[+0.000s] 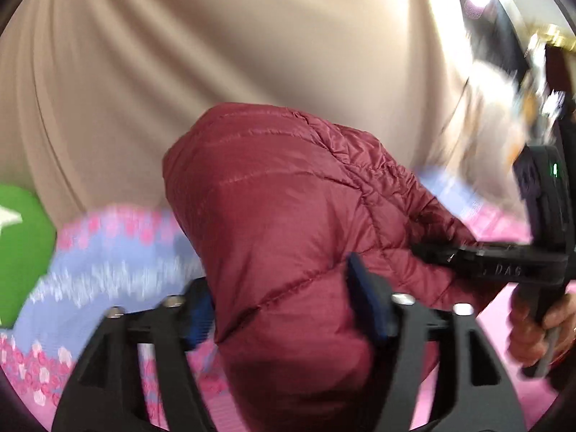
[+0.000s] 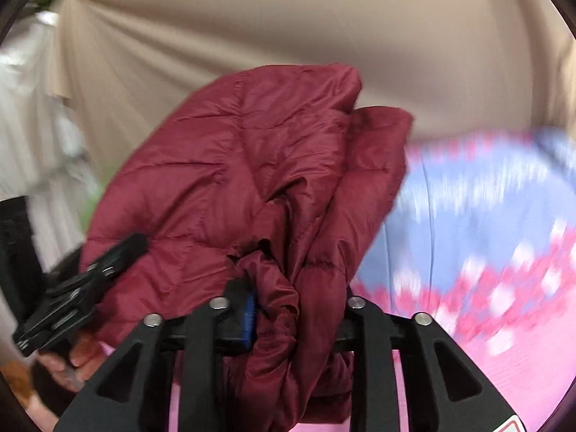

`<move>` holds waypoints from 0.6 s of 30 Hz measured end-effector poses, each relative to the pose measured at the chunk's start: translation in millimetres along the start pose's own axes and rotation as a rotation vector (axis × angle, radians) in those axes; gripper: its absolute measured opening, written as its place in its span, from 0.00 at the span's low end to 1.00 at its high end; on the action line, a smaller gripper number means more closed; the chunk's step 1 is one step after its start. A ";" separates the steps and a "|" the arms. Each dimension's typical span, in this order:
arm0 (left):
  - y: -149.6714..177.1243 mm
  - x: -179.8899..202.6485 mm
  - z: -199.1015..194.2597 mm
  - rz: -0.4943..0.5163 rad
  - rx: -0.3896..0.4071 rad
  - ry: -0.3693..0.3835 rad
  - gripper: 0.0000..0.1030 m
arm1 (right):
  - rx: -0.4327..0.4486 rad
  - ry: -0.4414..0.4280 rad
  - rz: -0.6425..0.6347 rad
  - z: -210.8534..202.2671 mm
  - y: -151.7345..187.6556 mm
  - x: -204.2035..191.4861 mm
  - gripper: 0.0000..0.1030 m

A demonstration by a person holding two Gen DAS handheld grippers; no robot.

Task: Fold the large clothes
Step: 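Grasp the jacket bundle with both tools and lift it off the bed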

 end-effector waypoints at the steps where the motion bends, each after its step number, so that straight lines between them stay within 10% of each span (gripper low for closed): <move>1: 26.7 -8.8 30.6 0.000 -0.090 -0.057 0.66 | -0.093 0.060 0.039 37.8 19.1 16.7 0.27; 6: 78.5 -31.4 20.7 -0.070 -0.159 -0.025 0.67 | -0.143 0.036 0.212 47.3 67.6 54.3 0.36; 12: 96.6 -26.0 -33.2 -0.134 -0.219 0.003 0.71 | -0.078 0.091 0.089 -8.1 71.1 28.9 0.43; 18: 126.1 18.8 -8.3 -0.067 -0.312 -0.001 0.71 | -0.126 0.106 0.057 1.3 84.4 37.0 0.56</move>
Point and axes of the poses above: each gripper's, at about its wrist camera, not at the fingertips, and z roughly the way its jaws point, x to its right, y to its underside, the point moved 3 cm from there along z, roughly the way its jaws point, and after that the axes turned 3 degrees about y, right-handed, at the moved point
